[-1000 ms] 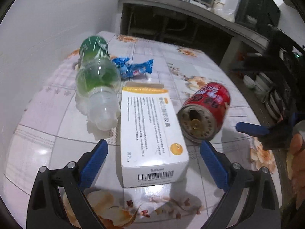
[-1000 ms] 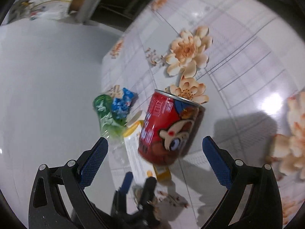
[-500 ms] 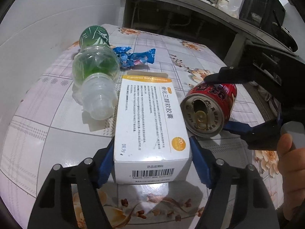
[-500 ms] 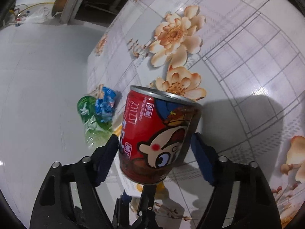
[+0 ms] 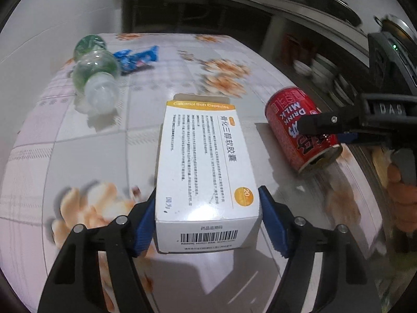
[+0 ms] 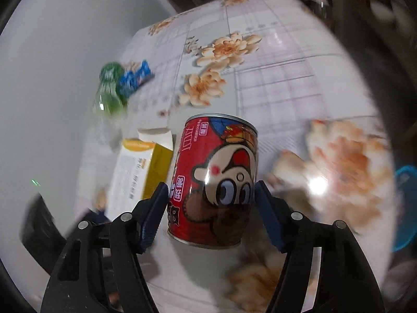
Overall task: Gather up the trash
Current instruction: 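Lift the capsule box with the left gripper while the right lifts the red can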
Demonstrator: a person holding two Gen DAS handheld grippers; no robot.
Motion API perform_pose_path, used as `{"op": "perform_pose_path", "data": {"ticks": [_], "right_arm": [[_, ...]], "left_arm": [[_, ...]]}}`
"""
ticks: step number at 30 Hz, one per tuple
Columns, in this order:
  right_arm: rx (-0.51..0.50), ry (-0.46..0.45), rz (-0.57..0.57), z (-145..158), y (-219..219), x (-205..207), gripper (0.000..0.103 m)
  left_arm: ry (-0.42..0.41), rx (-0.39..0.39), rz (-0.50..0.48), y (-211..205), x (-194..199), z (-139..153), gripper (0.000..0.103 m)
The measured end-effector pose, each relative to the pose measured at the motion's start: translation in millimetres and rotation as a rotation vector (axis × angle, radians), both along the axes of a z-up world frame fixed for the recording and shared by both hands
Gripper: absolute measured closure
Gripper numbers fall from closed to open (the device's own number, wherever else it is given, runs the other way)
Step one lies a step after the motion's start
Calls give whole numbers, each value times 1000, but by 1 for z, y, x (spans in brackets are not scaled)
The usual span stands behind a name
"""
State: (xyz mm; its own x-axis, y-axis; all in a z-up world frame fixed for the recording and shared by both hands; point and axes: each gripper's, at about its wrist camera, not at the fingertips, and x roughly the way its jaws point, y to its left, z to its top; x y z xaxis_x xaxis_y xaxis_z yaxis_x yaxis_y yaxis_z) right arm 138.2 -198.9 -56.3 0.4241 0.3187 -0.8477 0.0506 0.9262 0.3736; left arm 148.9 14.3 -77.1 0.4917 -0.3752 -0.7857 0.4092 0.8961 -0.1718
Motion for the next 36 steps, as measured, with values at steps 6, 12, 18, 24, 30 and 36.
{"op": "perform_pose_path", "data": {"ticks": [6,12,18,24,30,36], "right_arm": [[-40,-50,-29,-12,-3,-35,36],[-51,-73,-83,-21,-2,-44,38],[-106,-162,-74,-1,-3,-54,48],[-189,-202,-60,2,-4,-55,29],[-290,-257,-4,-8,3,-43,19],[-218,-246,44,-24,1,-28,33]], "left_arm": [[-14,1,-8,1,-15,-2,33],[-11,0,-8,0,-11,-2,33],[-15,-2,-6,1,-14,-2,33],[-13,-1,-8,1,-14,-2,33],[-13,-2,-7,2,-14,-2,33],[-13,-1,-8,1,-14,-2,33]]}}
